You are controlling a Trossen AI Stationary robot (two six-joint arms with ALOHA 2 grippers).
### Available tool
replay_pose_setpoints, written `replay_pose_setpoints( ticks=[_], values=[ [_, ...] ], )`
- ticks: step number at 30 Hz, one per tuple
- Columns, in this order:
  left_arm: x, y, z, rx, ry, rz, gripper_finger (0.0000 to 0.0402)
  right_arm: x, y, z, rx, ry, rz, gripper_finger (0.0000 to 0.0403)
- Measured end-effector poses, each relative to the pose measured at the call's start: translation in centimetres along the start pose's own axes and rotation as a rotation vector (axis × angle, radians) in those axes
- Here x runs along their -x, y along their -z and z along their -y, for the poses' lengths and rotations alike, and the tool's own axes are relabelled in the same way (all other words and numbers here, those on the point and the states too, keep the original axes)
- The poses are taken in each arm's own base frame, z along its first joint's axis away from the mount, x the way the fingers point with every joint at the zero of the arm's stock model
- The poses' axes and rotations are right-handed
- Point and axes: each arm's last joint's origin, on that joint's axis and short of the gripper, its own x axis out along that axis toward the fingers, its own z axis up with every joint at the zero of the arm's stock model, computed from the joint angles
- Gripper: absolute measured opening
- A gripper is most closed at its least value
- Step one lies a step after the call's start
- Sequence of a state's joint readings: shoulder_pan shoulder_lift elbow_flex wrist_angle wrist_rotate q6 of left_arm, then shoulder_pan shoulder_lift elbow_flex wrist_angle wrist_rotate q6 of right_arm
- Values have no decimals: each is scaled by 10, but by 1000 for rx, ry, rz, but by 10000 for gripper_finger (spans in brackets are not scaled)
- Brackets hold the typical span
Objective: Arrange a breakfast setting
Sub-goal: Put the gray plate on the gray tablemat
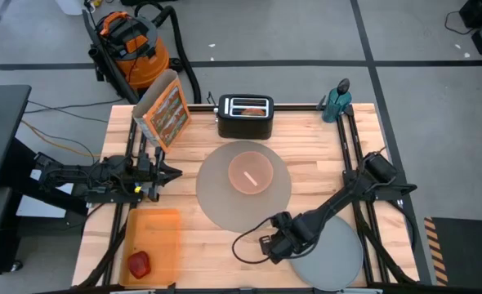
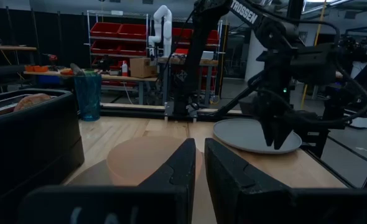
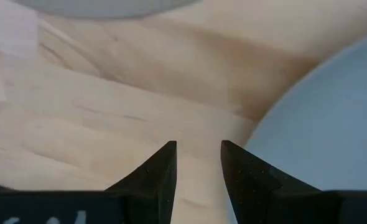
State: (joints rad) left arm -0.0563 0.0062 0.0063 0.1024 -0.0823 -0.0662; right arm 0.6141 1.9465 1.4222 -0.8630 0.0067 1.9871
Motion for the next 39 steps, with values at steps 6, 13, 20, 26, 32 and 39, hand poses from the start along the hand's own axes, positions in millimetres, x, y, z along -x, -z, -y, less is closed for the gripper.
replay_pose_setpoints(
  ticks=[6, 13, 20, 26, 32, 39],
  values=[
    [0, 0, 0, 0, 0, -2, 43, -10, 20, 12, -73, 61, 14, 132],
    [0, 0, 0, 0, 0, 2, 43, -35, 45, 8, -31, 158, 61, 130],
    [0, 0, 0, 0, 0, -4, 43, -42, 50, -6, 56, 320, 104, 130],
    [0, 0, 0, -1, 0, -4, 43, -54, 43, -19, 46, 362, 19, 118],
    [0, 0, 0, 0, 0, -4, 43, -55, 38, -23, -25, 369, -7, 75],
    [0, 0, 0, -1, 0, -4, 43, -44, 32, -28, -49, 388, -1, 14]
  ],
)
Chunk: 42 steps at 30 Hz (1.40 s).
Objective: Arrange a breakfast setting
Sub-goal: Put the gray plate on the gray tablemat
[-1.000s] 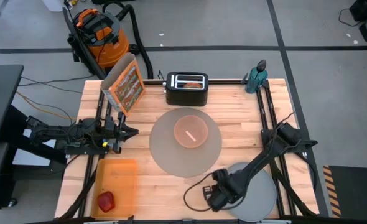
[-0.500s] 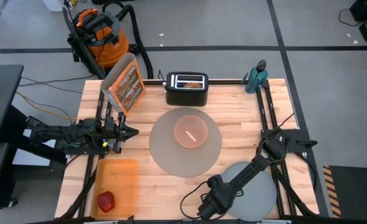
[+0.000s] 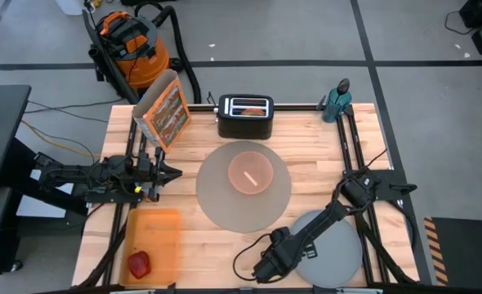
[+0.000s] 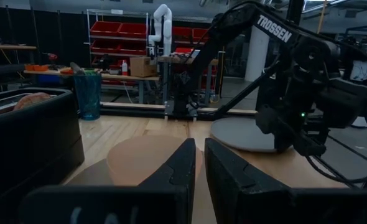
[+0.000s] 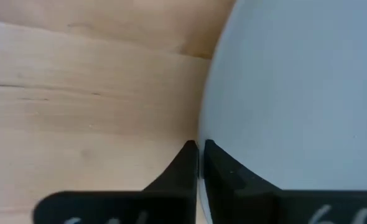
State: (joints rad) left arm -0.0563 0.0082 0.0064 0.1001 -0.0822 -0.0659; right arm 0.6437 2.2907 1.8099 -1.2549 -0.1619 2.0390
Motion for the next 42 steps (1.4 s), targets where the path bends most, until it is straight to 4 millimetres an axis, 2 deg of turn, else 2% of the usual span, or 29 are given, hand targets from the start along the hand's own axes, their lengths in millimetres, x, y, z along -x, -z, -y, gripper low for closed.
replay_pose_setpoints(
  ticks=[4, 9, 12, 20, 23, 27, 29, 34, 38, 42],
  values=[
    [0, 0, 0, 0, 0, 0, 43, 22, -1, -1, 61, -3, 7, 14],
    [0, 0, 0, 0, 0, 0, 43, 55, 7, -6, 255, -96, -27, 14],
    [0, 0, 0, 0, 0, 0, 43, 79, 18, -4, 432, -181, -43, 14],
    [0, 0, 0, 0, 0, 0, 43, 133, 52, 16, 987, -391, -20, 14],
    [0, 0, 0, 0, 0, 1, 43, 139, 61, 25, 1183, -440, -20, 14],
    [0, 0, 0, 0, 0, 1, 43, 137, 69, 38, 1363, -390, -17, 14],
    [0, 0, 0, 0, 0, 0, 43, 136, 73, 40, 1462, -385, 39, 14],
    [0, 0, 0, 0, 0, 0, 43, 134, 77, 43, 1835, -359, 256, 14],
    [0, 0, 0, 0, 0, 1, 43, 134, 74, 40, 2006, -257, 502, 14],
    [0, 0, 0, 0, 0, 0, 43, 126, 58, 20, 2087, -210, 589, 14]
  ],
)
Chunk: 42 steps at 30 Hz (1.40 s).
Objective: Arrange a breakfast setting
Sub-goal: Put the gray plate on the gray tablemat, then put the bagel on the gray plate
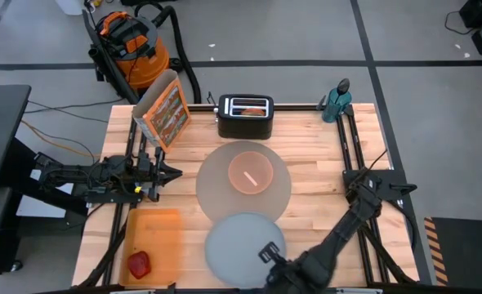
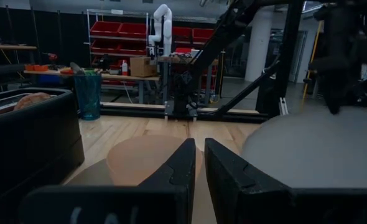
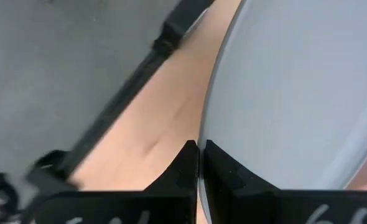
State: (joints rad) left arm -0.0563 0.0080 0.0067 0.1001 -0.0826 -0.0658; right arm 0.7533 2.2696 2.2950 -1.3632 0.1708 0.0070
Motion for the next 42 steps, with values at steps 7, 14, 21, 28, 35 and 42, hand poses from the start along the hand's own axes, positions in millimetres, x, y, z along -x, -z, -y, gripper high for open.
replay_pose_setpoints(
  ticks=[7, 14, 21, 28, 35, 42],
  values=[
    [0, 0, 0, 0, 0, -3, 43, -47, 1, 34, 95, 97, 3, 14],
    [0, 0, 0, 0, 0, -2, 43, -76, 8, 70, 105, 142, -4, 16],
    [0, 0, 0, 0, 0, -1, 43, -96, 19, 91, 165, 55, -15, 16],
    [0, 0, 0, 0, 0, 0, 43, -106, 25, 95, 153, 38, -21, 43],
    [0, 0, 0, 0, 0, 0, 43, -113, 25, 90, 186, -39, 27, 88],
    [0, 0, 0, 0, 0, 0, 43, -52, 8, 101, 152, 251, 73, 111]
  ],
)
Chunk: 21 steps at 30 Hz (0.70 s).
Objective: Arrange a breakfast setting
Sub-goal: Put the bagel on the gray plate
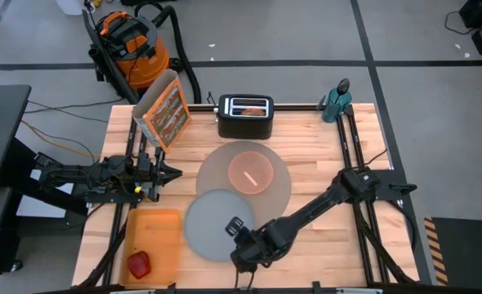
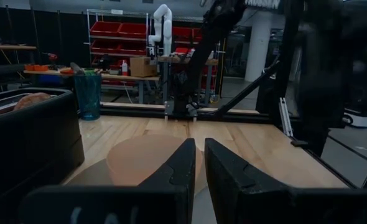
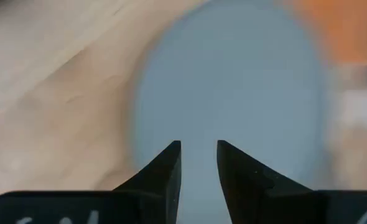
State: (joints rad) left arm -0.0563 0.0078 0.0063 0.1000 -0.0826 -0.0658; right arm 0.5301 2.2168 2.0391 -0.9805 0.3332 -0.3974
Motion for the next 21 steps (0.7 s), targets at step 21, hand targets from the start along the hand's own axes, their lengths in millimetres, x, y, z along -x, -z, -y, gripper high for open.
replay_pose_setpoints(
  ticks=[21],
  values=[
    [0, 0, 0, 0, 0, 0, 43, 98, 196, 237, -898, 320, 36, 149]
  ],
)
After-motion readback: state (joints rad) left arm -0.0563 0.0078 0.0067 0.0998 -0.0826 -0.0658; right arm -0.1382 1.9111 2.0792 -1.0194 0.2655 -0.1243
